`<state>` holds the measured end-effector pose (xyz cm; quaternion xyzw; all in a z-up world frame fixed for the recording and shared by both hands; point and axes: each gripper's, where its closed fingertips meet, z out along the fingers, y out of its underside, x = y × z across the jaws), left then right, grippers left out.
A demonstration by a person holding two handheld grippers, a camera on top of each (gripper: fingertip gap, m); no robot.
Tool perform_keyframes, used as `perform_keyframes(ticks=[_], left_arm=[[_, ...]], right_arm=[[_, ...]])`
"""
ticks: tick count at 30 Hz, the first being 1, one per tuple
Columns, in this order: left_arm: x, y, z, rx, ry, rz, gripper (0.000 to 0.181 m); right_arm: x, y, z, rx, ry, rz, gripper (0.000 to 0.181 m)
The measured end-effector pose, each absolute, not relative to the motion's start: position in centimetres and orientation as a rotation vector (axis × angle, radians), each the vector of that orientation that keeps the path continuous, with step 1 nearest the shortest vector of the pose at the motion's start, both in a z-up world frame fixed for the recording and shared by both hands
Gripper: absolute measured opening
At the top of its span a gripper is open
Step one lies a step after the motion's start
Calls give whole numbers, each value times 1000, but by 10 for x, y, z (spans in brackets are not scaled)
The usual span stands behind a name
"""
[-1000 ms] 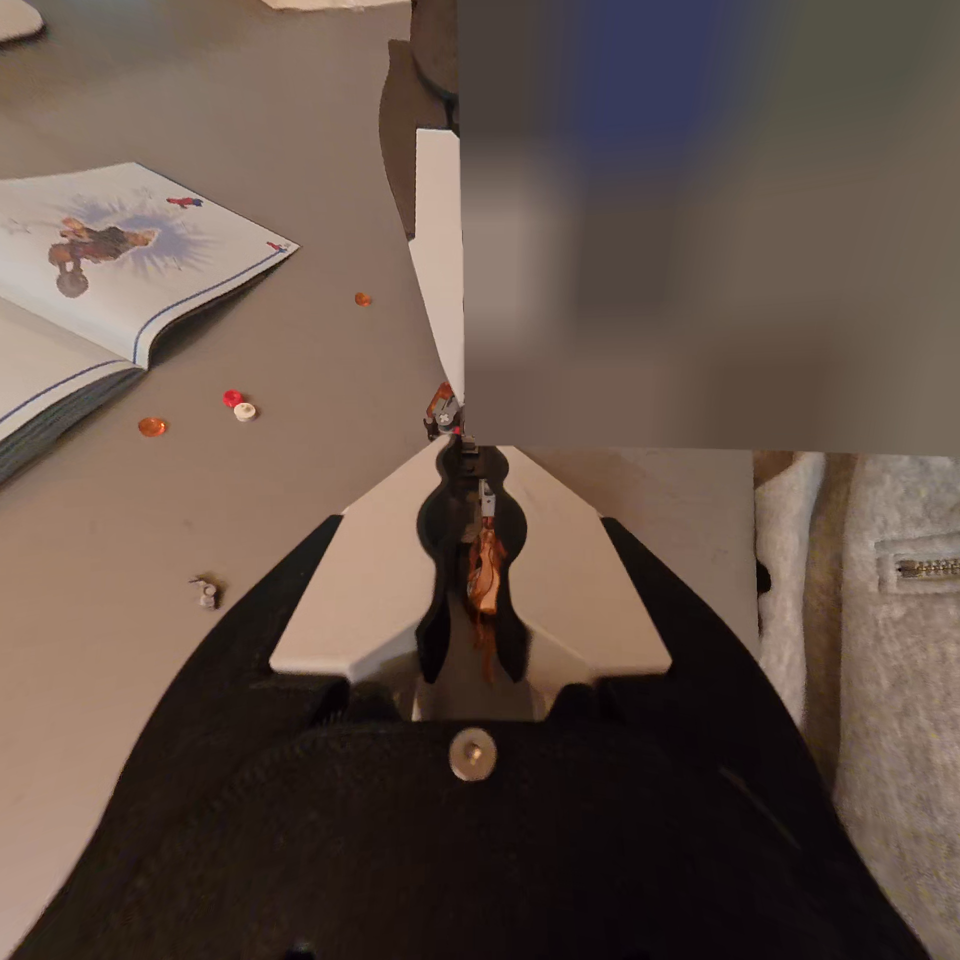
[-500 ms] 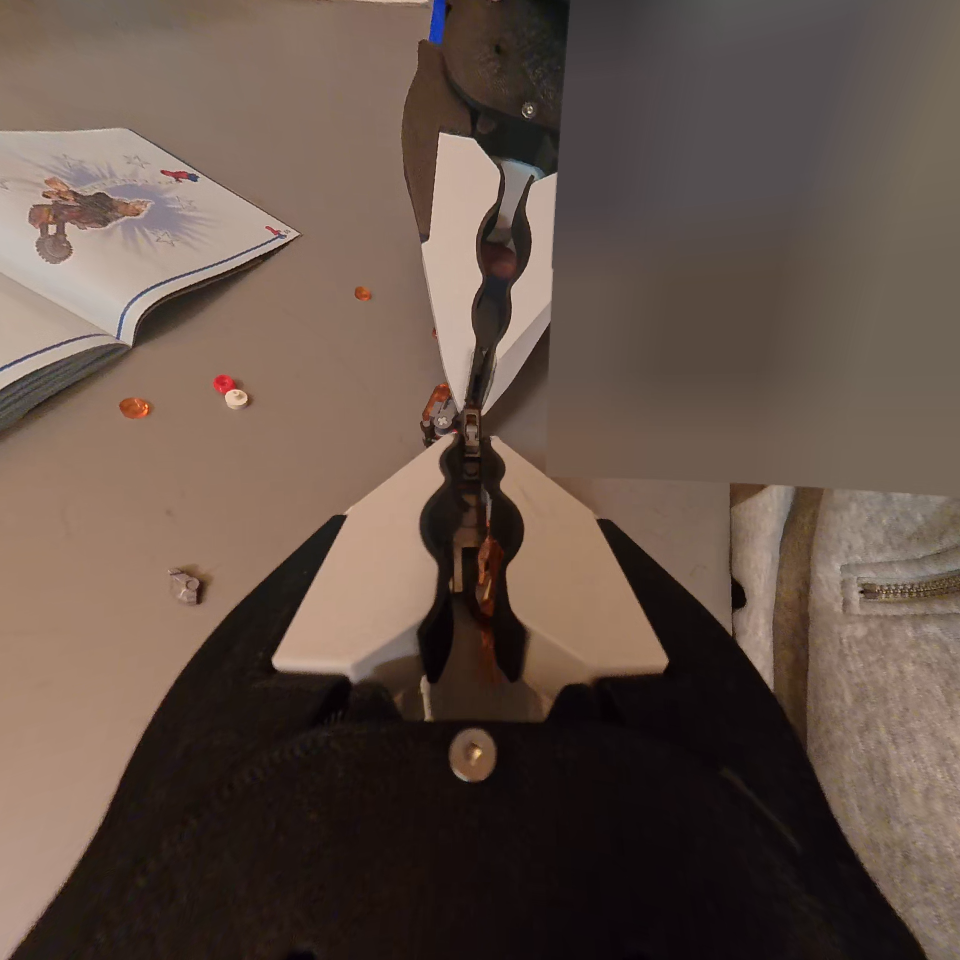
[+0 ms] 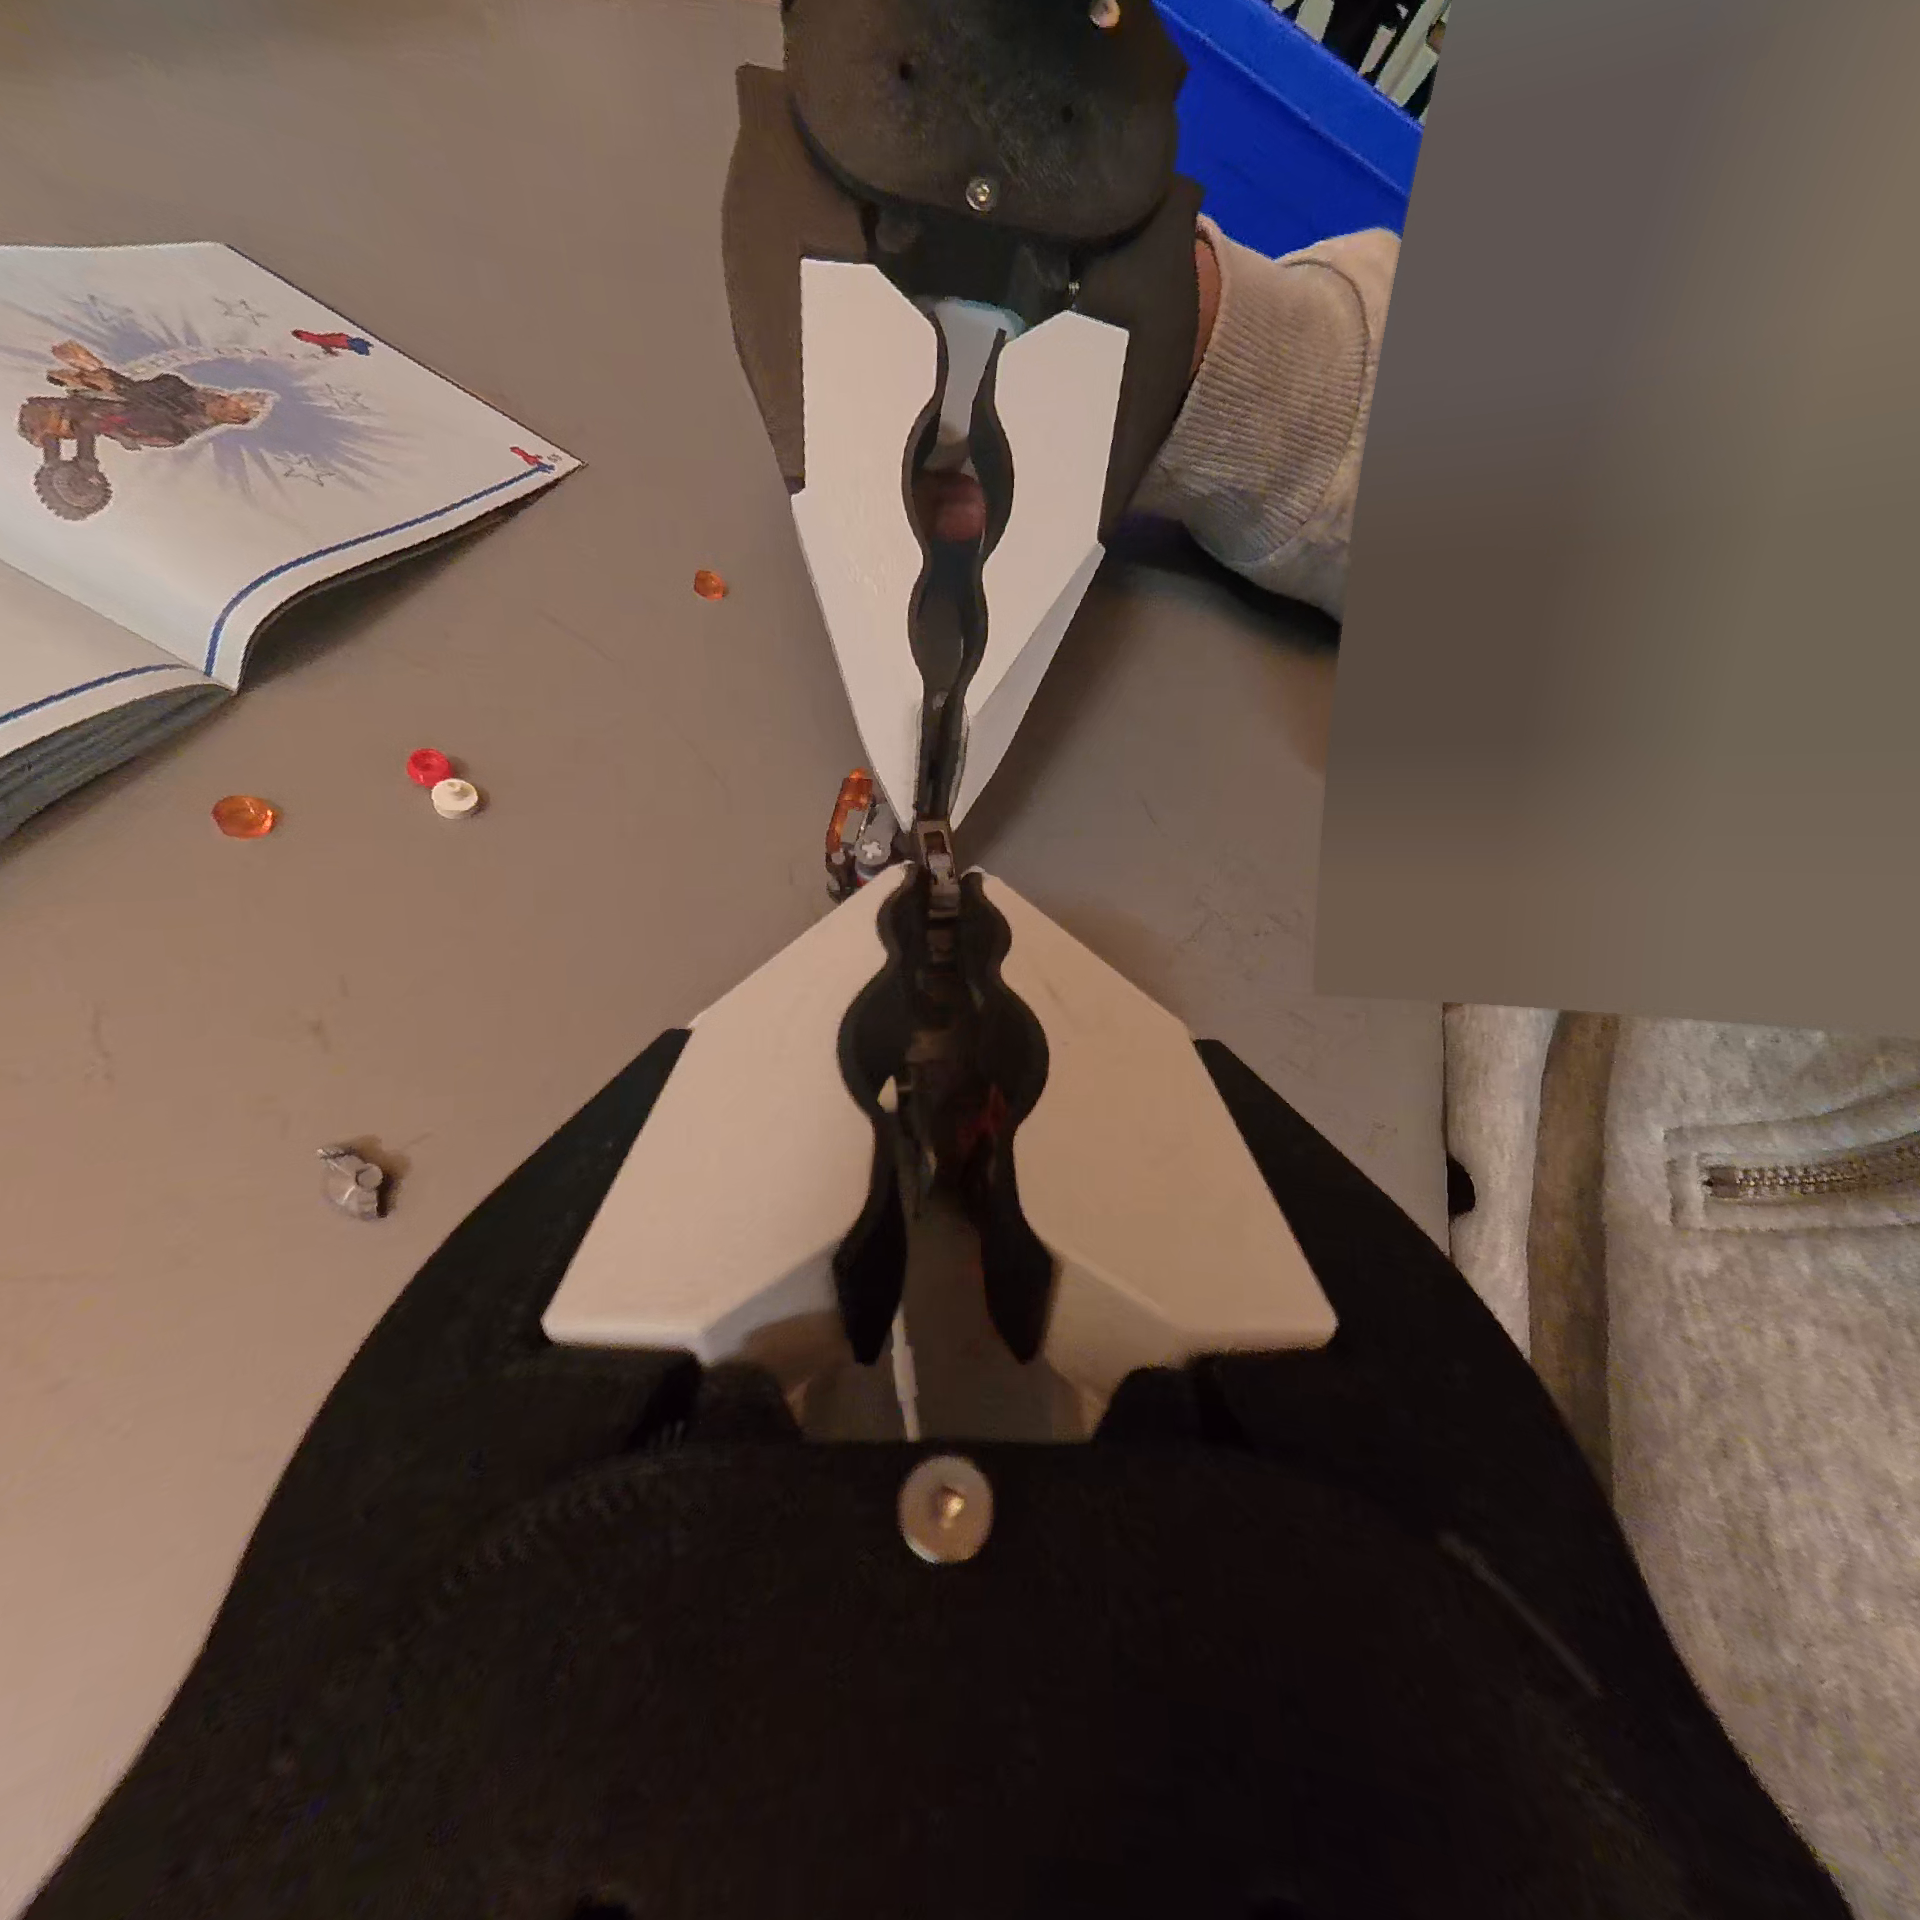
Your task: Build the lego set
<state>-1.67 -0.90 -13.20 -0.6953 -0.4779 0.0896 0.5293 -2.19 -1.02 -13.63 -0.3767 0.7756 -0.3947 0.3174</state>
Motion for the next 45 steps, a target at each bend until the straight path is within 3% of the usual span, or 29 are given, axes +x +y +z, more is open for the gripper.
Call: perform_keyframes(ticks=[45], left_arm=[[-13, -12, -125, -1642, -1097, 234, 0]], right_arm=[[-21, -10, -134, -1207, 1907, -896, 0]])
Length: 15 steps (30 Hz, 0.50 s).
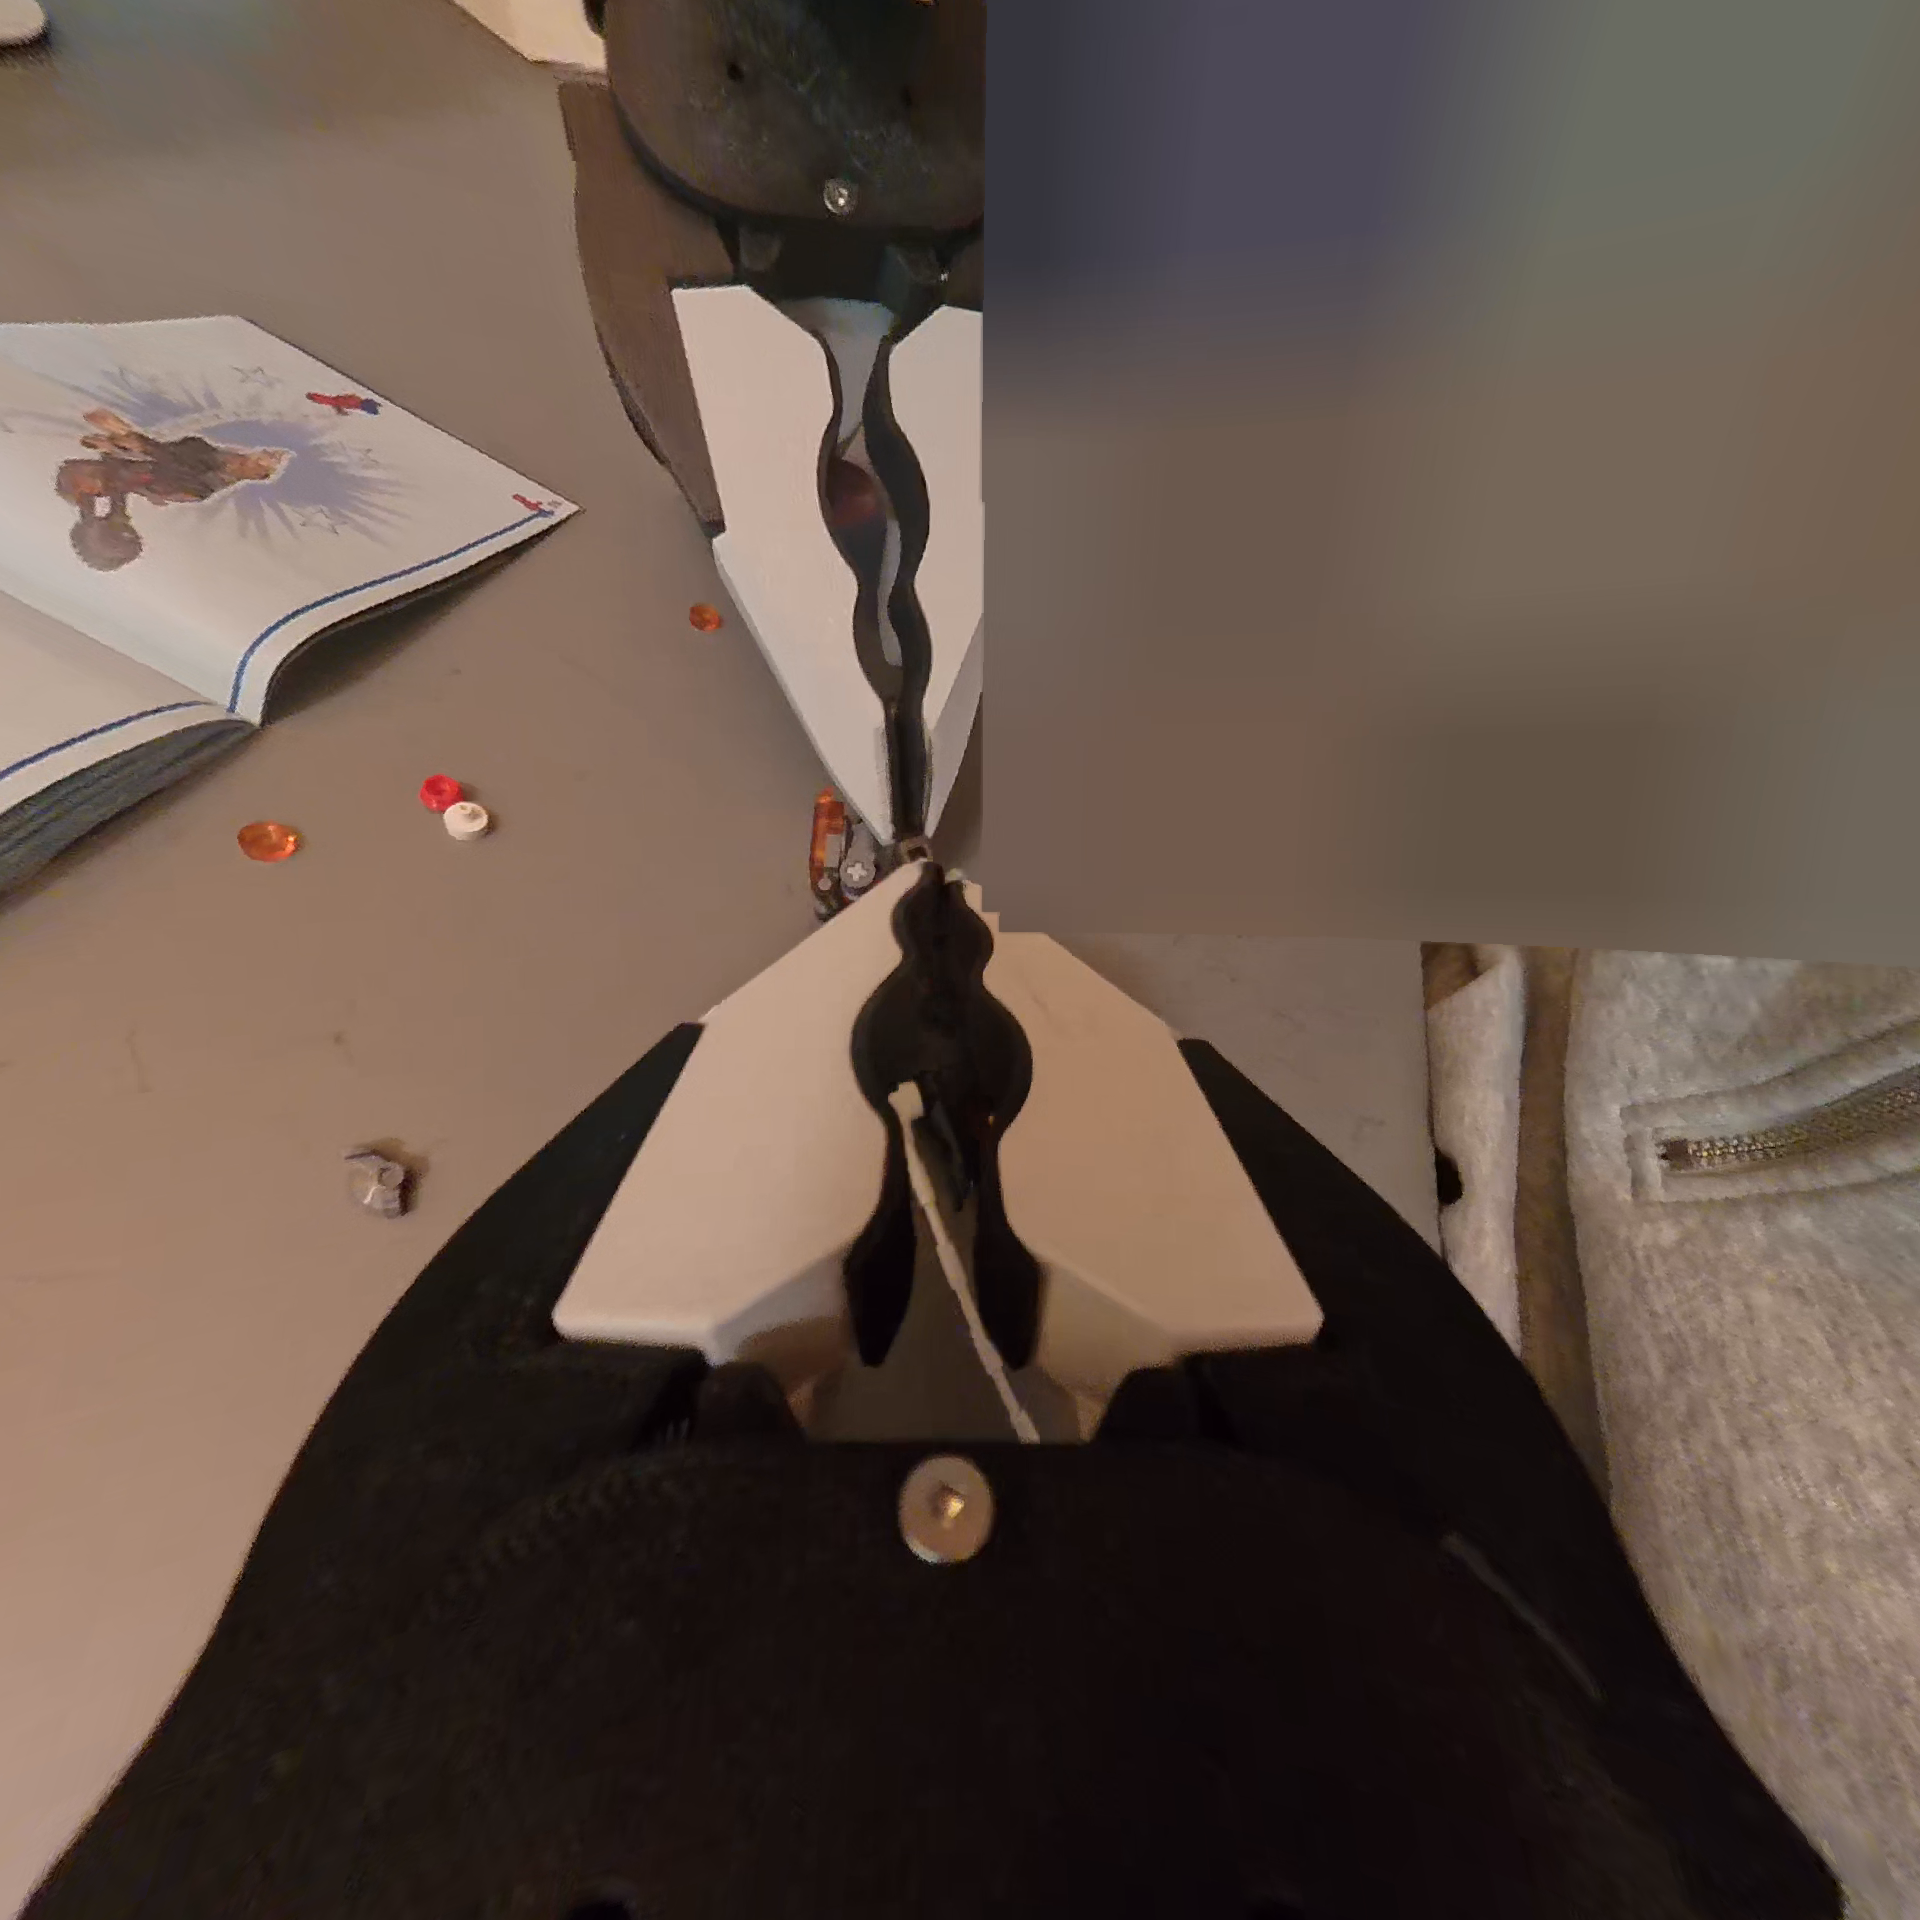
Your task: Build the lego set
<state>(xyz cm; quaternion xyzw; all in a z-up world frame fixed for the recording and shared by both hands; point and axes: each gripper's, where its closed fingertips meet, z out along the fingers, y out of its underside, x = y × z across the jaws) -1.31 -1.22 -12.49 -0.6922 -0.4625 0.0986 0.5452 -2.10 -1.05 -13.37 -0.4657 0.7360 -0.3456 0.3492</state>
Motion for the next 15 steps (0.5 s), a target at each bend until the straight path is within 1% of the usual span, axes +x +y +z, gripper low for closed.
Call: perform_keyframes(ticks=[3, 6, 10, 15], left_arm=[[-10, -16, -127, -1669, -1099, 244, 5], [-9, -16, -128, -1662, -1100, 220, 5], [-10, -17, -130, -1673, -1113, 232, 3], [-10, -16, -133, -1690, -1123, 238, 3]], right_arm=[[-21, -11, -133, -1200, 1914, -903, 0], [-23, -11, -131, -1187, 1921, -911, 0], [-24, -11, -125, -1165, 1917, -939, 0], [-19, -11, -134, -1185, 1940, -905, 0]])
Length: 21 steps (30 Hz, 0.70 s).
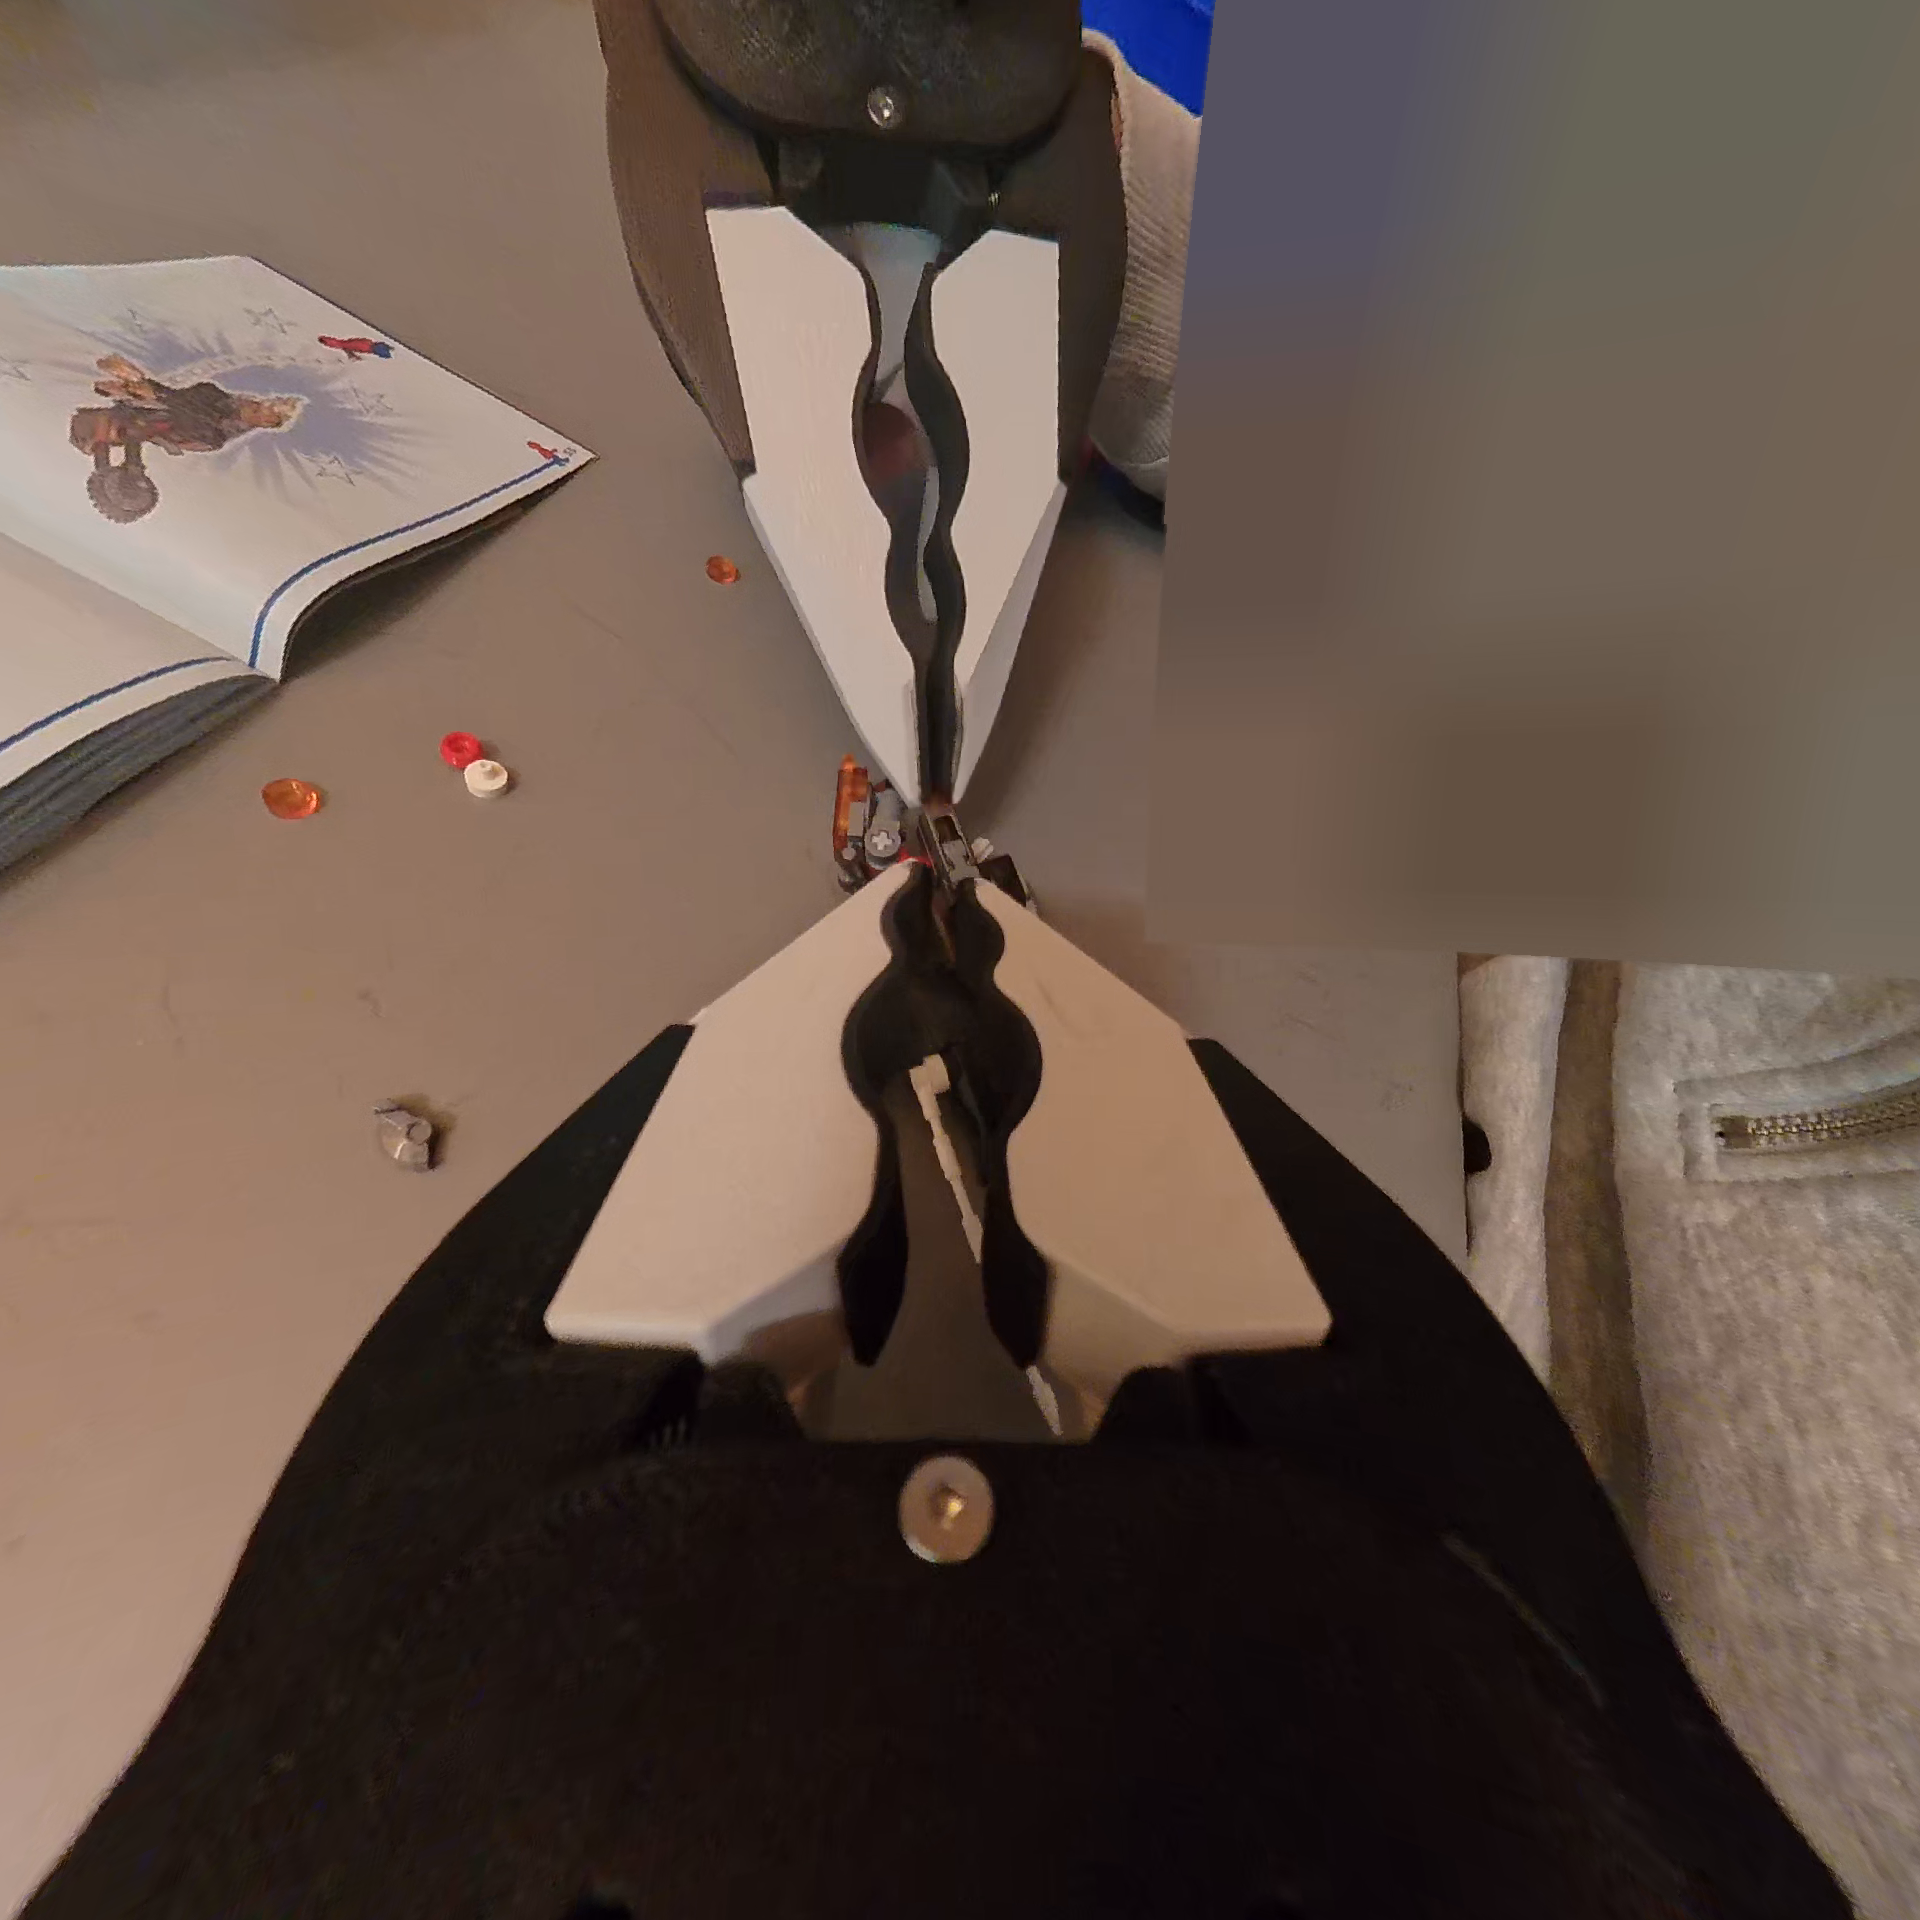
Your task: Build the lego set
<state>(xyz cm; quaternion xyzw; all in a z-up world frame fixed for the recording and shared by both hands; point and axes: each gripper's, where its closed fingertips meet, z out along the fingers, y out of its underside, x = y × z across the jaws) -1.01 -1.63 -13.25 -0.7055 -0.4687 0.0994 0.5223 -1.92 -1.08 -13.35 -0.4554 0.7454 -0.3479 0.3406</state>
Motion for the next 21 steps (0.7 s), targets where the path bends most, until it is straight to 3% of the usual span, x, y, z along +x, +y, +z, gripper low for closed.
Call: perform_keyframes(ticks=[21], left_arm=[[-11, -17, -129, -1608, -1148, 182, 0]], right_arm=[[-17, -12, -136, -1163, 1940, -894, 0]])
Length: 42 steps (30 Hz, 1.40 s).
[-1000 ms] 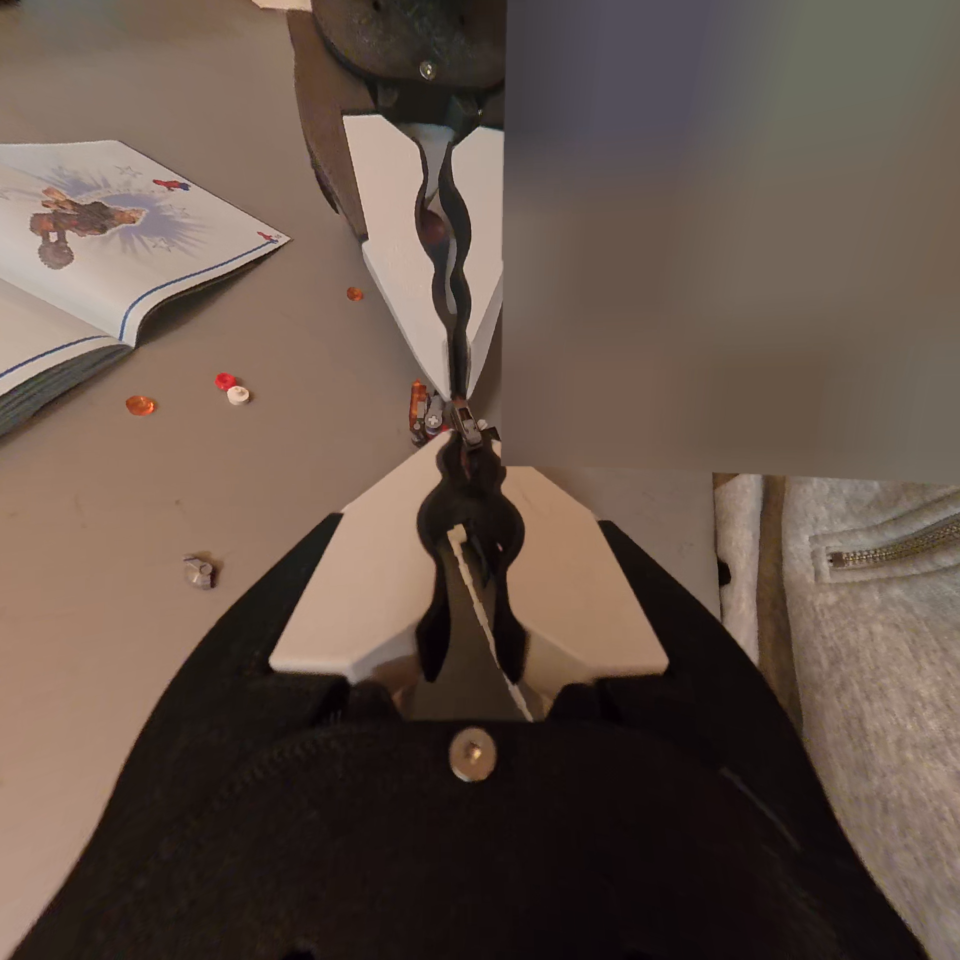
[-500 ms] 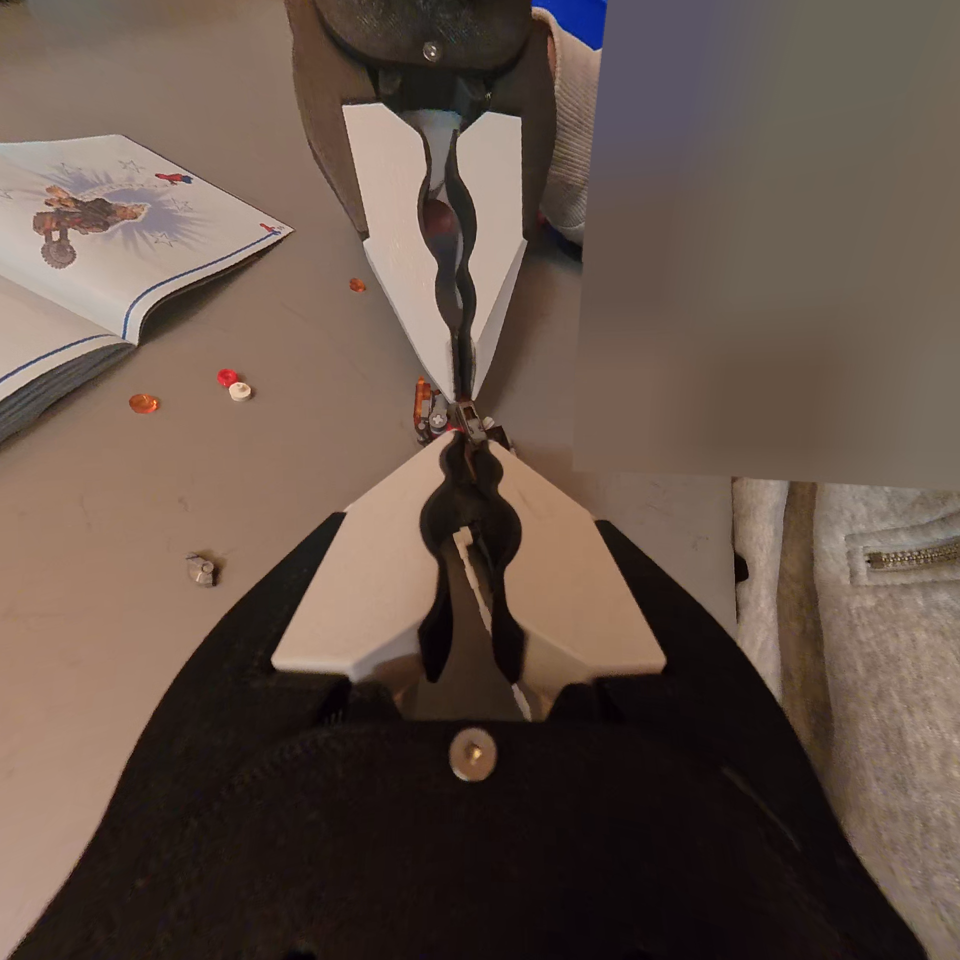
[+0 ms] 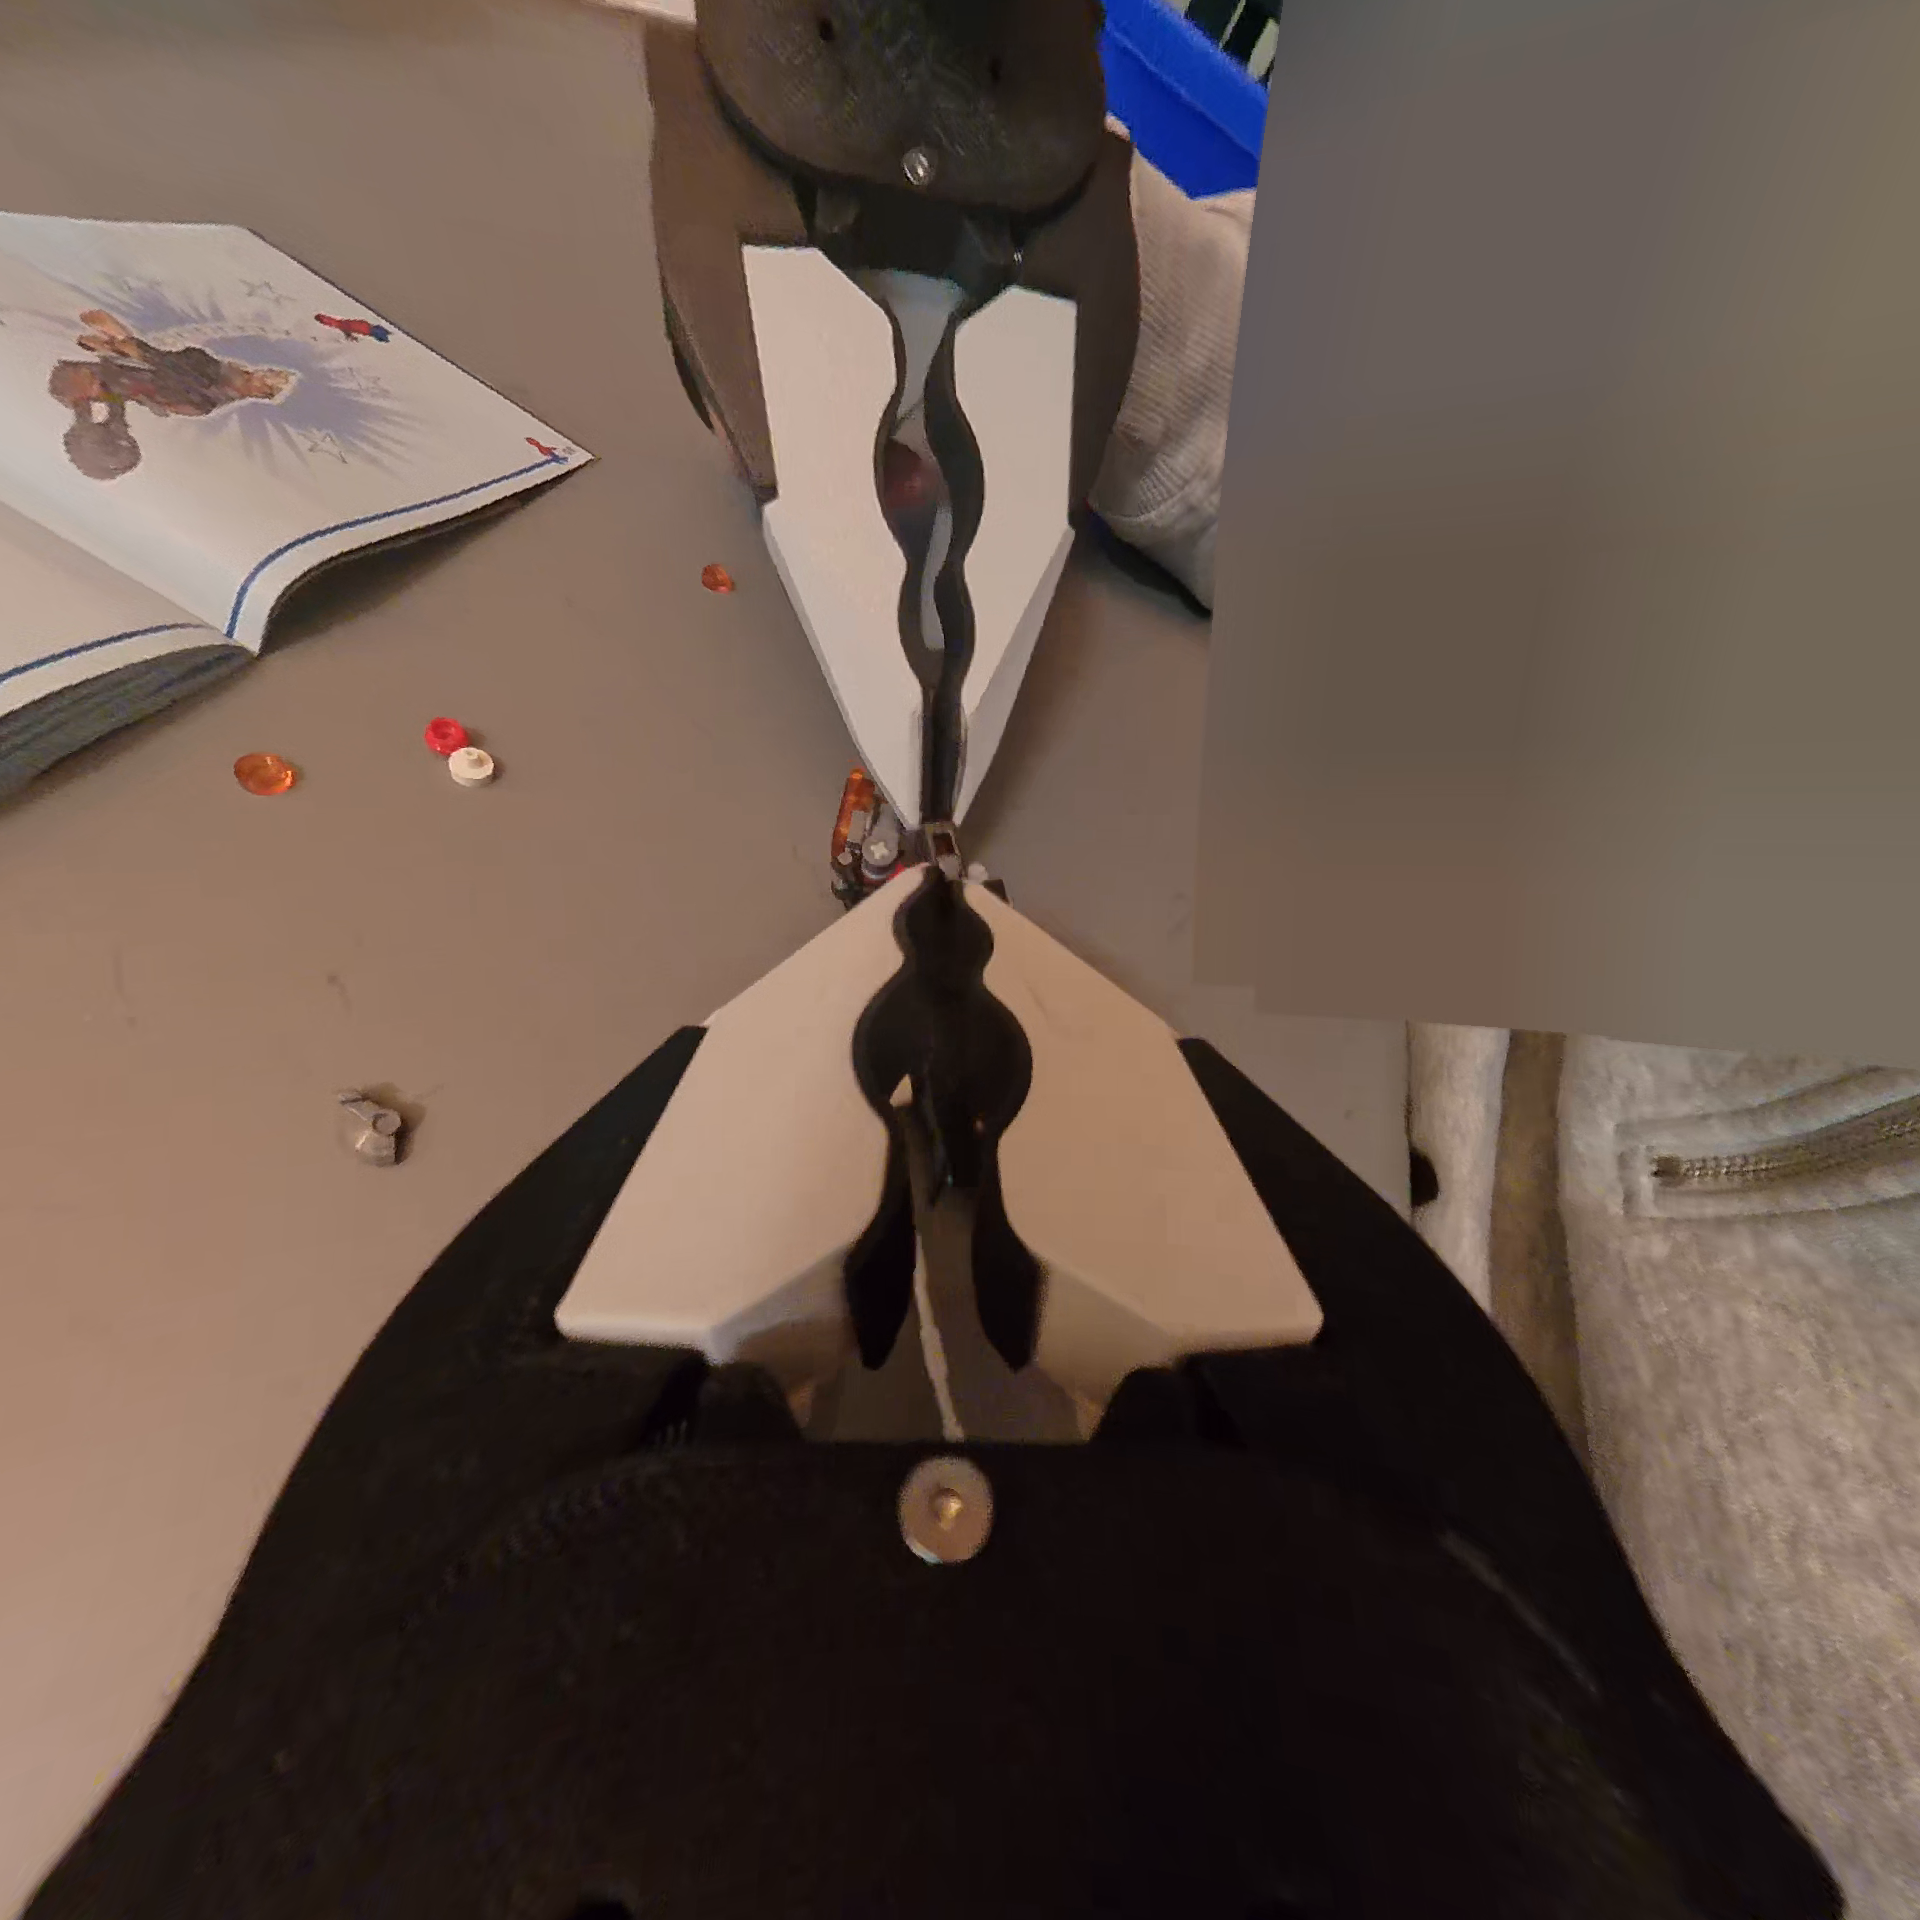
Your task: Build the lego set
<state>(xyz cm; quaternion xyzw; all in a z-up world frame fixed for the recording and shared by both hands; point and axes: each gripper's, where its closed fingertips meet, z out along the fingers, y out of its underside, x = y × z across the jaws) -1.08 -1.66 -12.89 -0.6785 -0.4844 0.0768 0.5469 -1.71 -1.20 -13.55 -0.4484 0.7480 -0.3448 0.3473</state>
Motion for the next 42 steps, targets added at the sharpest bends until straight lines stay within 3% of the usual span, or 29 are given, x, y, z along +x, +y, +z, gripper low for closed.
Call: perform_keyframes(ticks=[6, 8, 11, 19, 42], left_arm=[[-11, -21, -132, -1590, -1199, 161, 2], [-7, -20, -132, -1564, -1222, 77, 17], [-4, -14, -129, -1515, -1270, -27, 24], [-7, -11, -135, -1603, -1366, 78, 10], [-9, -14, -135, -1619, -1409, 126, 5]], right_arm=[[-16, -13, -136, -1165, 1943, -893, 0], [-16, -13, -137, -1163, 1947, -895, 0], [-16, -13, -137, -1161, 1946, -895, 0], [-17, -15, -137, -1154, 1957, -896, 0], [-17, -15, -138, -1160, 1974, -890, 0]])
